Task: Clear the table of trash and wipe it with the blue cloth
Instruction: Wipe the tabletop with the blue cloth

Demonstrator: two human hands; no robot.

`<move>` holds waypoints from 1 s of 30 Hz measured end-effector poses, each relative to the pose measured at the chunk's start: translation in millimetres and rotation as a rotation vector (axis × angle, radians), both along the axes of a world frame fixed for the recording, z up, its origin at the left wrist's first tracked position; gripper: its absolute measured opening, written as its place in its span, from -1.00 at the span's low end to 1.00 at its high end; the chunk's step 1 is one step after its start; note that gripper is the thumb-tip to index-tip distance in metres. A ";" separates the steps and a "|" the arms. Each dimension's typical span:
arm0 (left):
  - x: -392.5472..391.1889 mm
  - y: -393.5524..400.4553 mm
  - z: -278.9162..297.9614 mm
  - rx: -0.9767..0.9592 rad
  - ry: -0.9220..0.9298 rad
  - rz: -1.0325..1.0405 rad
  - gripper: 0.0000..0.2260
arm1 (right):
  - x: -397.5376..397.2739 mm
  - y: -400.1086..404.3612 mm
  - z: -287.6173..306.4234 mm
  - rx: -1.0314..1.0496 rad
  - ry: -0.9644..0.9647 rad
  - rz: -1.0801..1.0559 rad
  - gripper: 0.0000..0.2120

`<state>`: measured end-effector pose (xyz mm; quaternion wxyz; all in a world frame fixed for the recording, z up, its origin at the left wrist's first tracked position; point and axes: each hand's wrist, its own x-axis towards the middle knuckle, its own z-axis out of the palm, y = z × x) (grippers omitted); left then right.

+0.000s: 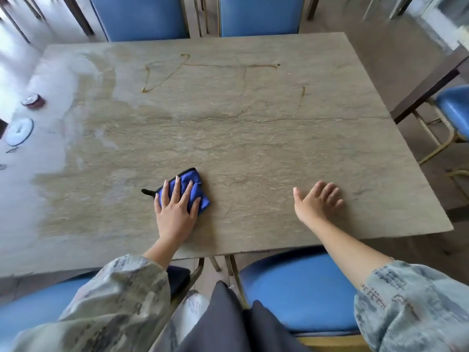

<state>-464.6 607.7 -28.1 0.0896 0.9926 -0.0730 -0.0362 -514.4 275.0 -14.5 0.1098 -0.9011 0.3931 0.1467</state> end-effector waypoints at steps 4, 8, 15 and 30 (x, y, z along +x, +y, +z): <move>-31.9 6.4 -3.1 0.028 -0.016 -0.140 -0.51 | 8.4 56.8 -3.0 -0.027 -0.076 0.205 -0.24; -21.1 57.0 -5.9 0.057 -0.045 -0.619 -0.54 | 14.9 108.4 -7.7 -0.041 -0.130 0.433 -0.26; 7.5 213.4 0.4 0.133 -0.037 -0.333 -0.44 | 17.2 140.8 -15.7 -0.059 -0.223 0.698 -0.20; 1.2 141.5 12.5 0.182 -0.047 -0.885 -0.36 | -0.2 41.7 -8.7 -0.061 -0.354 0.336 -0.16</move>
